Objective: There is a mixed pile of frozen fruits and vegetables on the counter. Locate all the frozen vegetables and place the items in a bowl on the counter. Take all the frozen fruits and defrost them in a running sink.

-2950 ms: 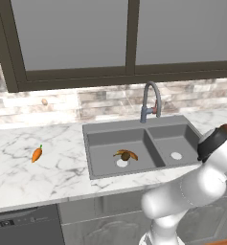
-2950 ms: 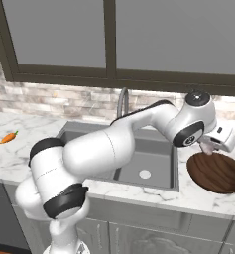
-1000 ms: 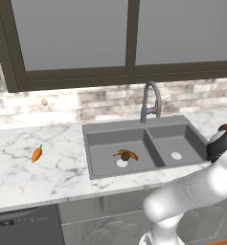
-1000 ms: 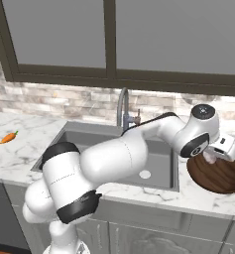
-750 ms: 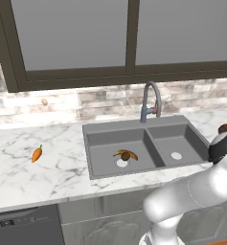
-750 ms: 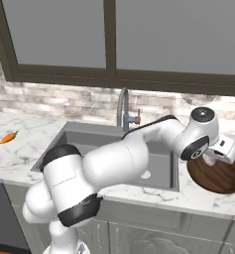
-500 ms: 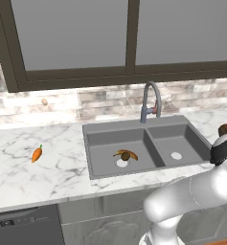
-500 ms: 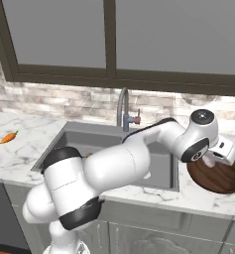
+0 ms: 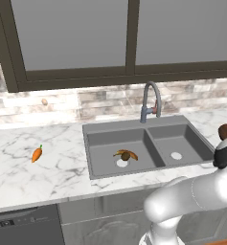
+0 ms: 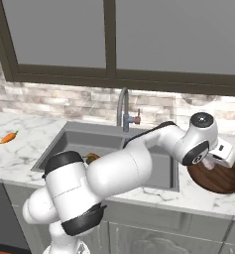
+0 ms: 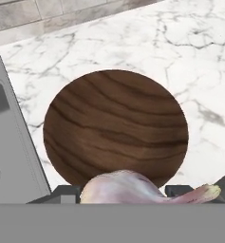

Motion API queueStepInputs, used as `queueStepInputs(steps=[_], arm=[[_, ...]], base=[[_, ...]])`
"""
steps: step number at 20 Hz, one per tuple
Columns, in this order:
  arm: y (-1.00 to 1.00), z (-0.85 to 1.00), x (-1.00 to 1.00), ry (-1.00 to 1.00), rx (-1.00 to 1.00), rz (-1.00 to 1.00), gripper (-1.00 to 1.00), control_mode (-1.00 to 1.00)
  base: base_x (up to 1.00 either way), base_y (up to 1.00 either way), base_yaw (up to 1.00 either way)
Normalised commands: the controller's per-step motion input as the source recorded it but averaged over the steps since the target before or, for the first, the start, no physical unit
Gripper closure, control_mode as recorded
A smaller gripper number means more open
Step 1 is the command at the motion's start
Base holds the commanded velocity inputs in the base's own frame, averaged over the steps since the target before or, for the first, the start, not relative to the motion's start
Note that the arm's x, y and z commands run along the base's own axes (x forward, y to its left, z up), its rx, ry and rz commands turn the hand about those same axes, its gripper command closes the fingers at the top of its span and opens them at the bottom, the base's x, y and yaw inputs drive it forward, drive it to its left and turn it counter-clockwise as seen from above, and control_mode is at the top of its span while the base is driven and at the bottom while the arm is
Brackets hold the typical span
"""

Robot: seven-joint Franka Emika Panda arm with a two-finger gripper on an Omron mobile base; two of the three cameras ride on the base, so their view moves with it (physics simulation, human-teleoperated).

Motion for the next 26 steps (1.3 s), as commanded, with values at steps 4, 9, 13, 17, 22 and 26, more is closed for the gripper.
queueStepInputs(steps=[4,9,13,17,22,26], arm=[[0.00,-0.10,0.00,0.00,0.00,0.00,1.00,-1.00],[0.00,-0.08,0.00,0.00,0.00,0.00,1.00,-1.00],[0.00,-0.12,0.00,0.00,0.00,0.00,1.00,-1.00],[0.00,-0.15,0.00,0.00,0.00,0.00,1.00,-1.00],[0.00,-0.15,0.00,0.00,0.00,0.00,1.00,-1.00],[0.00,-0.15,0.00,0.00,0.00,0.00,1.00,-1.00]], base=[[0.00,0.00,0.00],[0.00,0.00,0.00],[0.00,0.00,0.00],[0.00,0.00,0.00],[0.00,0.00,0.00],[0.00,0.00,0.00]])
